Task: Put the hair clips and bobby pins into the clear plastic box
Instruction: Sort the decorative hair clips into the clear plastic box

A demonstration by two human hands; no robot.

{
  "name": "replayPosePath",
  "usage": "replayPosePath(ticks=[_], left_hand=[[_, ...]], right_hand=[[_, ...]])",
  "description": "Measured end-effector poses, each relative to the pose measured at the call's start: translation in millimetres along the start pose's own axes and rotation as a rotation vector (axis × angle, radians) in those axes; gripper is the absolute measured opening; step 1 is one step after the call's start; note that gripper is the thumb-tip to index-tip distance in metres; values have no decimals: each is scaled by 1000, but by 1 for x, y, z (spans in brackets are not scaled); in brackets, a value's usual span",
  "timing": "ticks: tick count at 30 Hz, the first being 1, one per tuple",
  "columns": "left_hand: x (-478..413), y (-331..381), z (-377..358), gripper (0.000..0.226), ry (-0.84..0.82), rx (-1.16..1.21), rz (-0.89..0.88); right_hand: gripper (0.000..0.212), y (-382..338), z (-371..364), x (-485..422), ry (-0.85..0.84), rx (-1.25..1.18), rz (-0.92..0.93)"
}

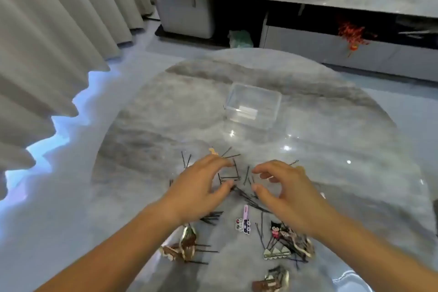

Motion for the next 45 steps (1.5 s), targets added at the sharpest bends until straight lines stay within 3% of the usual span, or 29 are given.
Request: replayPosePath(ticks=[4,7,11,16,22,25,28,31,33,36,40,45], left_hand=[[-11,-38,-46,55,-31,-225,-101],[-20,-59,-64,68,30,-388,-161],[-35,-103,-68,79,3,-591,64],[-23,-110,-82,73,-113,-520,125],[14,-79,-107,76,-180,-513,-85],[26,-69,-101,69,-121,-477,-99],[32,-81,-81,70,21,-558,96],[40,-108,-73,77,34,-526,411],[44,-118,-78,81,3,-474,479],[41,-117,-86,81,32,-455,427],[38,-87,-111,72,34,-467,192],[43,-42,-131,75,-42,-265,52]], right_hand=[[37,36,-47,-12,-62,76,57],[58,51,-75,-24,-67,168,169],[72,51,-100,-59,-114,384,250],[75,45,-125,-69,-123,513,260],[75,50,-117,-5,-166,440,335],[65,64,-83,8,-35,401,251],[67,101,-48,3,160,510,27],[68,134,-42,-7,156,490,-190],[68,138,-51,-12,113,501,-203],[73,123,-72,-9,80,539,-98],[76,97,-104,9,10,481,89],[64,71,-91,28,-51,166,84]])
Point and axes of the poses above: each hand's wrist, its own x-axis away from the middle knuckle, its own z-axis out of the back of the hand, y = z × x, the point moved 4 cm from there along -x, towards the middle knuckle, and after that the axes turned 5 degrees about -z, right-handed, at the moved point
